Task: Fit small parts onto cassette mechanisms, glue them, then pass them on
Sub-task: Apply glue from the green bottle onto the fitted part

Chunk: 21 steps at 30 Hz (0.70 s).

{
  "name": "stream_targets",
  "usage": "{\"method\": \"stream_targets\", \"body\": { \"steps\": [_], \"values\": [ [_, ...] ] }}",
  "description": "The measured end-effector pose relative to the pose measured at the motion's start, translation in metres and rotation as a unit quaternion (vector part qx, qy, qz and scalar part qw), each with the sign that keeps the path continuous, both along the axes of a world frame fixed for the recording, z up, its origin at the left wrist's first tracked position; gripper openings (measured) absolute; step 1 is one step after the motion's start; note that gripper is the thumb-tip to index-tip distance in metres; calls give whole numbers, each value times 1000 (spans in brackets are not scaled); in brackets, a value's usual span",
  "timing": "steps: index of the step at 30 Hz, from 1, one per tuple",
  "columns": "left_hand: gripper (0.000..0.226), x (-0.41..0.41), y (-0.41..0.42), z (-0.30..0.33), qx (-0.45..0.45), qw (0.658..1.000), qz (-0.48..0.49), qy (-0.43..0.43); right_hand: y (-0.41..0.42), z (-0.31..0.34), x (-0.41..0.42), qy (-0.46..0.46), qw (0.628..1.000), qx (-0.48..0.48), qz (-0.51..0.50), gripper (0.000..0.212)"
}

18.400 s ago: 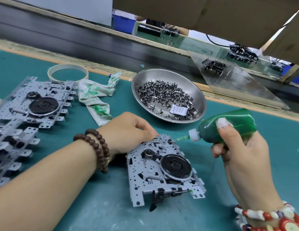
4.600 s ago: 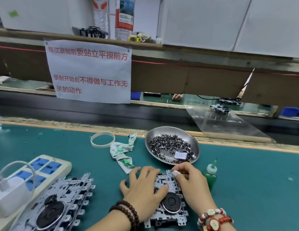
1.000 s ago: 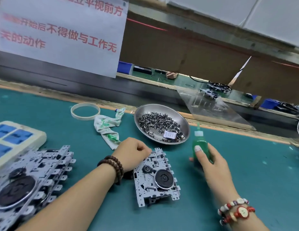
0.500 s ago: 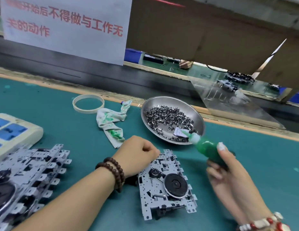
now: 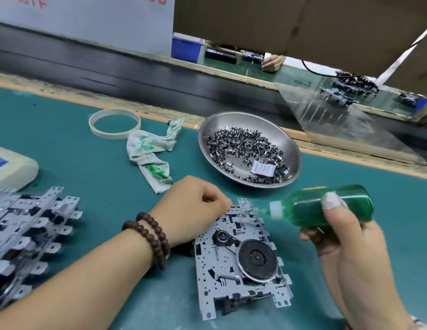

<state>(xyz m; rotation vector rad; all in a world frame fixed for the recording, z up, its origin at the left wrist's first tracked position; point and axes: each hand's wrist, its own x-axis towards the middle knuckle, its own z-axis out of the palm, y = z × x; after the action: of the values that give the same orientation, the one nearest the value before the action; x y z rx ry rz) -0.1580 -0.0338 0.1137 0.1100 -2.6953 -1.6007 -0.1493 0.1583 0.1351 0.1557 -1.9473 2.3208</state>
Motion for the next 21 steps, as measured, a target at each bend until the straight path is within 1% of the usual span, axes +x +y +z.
{"method": "stream_targets", "body": {
  "steps": [1, 3, 5, 8, 11, 15, 21],
  "values": [
    [17, 0, 0, 0, 0, 1000, 0, 1, -1, 0, 1, 5, 1000, 7, -9, 43],
    [16, 1, 1, 0, -3, 1000, -2, 4, 0, -2, 0, 12, 1000, -11, -18, 10],
    [16, 1, 2, 0, -6, 1000, -2, 4, 1, -4, -2, 16, 999, 0, -39, 14],
    [17, 1, 2, 0, -5, 1000, -2, 3, 3, -4, -2, 32, 997, 21, -63, 12],
    [17, 0, 1, 0, -4, 1000, -7, -3, 5, -4, -4, 45, 994, 45, -85, 15],
    [18, 0, 1, 1, 0, 1000, -8, -10, 5, -6, -5, 57, 992, 69, -89, 19],
    [18, 0, 1, 2, -3, 1000, -9, -14, 8, -8, -5, 70, 990, 75, -95, 27]
  ]
}}
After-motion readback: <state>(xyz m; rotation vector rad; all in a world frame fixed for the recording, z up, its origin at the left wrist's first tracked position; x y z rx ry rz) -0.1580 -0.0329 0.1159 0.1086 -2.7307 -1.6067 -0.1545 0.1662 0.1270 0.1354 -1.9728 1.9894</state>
